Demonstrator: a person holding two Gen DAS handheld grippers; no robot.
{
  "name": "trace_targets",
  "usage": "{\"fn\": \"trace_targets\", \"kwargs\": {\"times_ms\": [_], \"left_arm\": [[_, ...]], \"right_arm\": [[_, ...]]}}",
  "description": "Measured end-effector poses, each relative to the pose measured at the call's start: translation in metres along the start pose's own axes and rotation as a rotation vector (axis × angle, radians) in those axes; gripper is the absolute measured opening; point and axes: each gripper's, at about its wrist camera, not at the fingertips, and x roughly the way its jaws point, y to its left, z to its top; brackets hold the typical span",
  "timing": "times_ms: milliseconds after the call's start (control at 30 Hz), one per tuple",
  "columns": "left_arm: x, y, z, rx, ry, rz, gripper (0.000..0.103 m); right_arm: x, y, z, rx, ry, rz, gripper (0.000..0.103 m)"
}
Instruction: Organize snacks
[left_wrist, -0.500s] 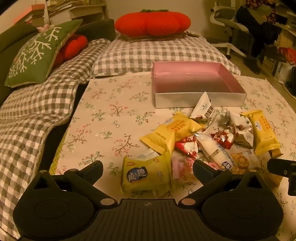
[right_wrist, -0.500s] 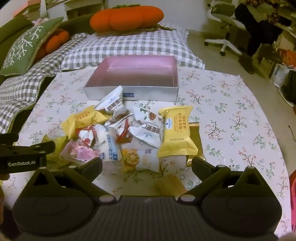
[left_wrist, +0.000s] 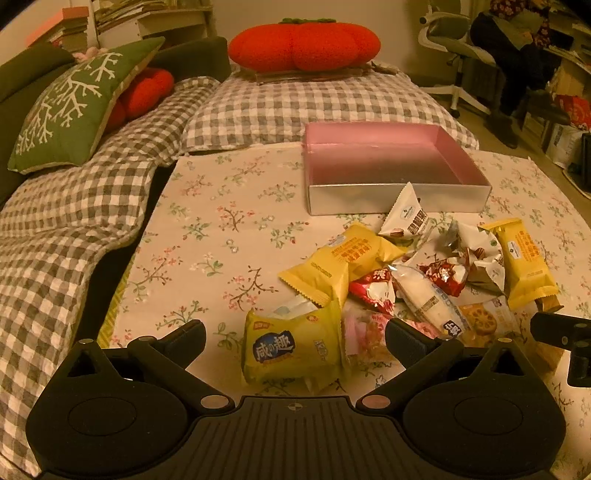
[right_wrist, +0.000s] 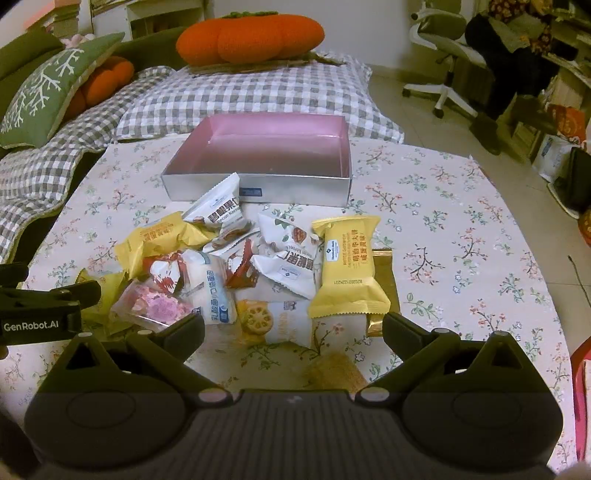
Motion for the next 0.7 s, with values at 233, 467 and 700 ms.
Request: {"fn": "trace_targets", "kwargs": {"times_ms": [233, 467, 700], "left_arm": [[0.001, 0.0, -0.001, 0.001, 0.004, 0.0, 0.103], [0.001, 0.002, -0.001, 0.006, 0.005, -0.001, 0.103], [-0.007, 0.025, 0.018, -0.054, -0.008, -0.014, 0.103]], "right_arm": [[0.0, 0.0, -0.002, -0.003, -0.01, -0.008, 0.103], [0.002, -0.001, 0.0, -0.011, -0.028, 0.001, 0.102], [0.002, -0.024, 0.015, 0.07, 0.017, 0.069, 0.098]]}}
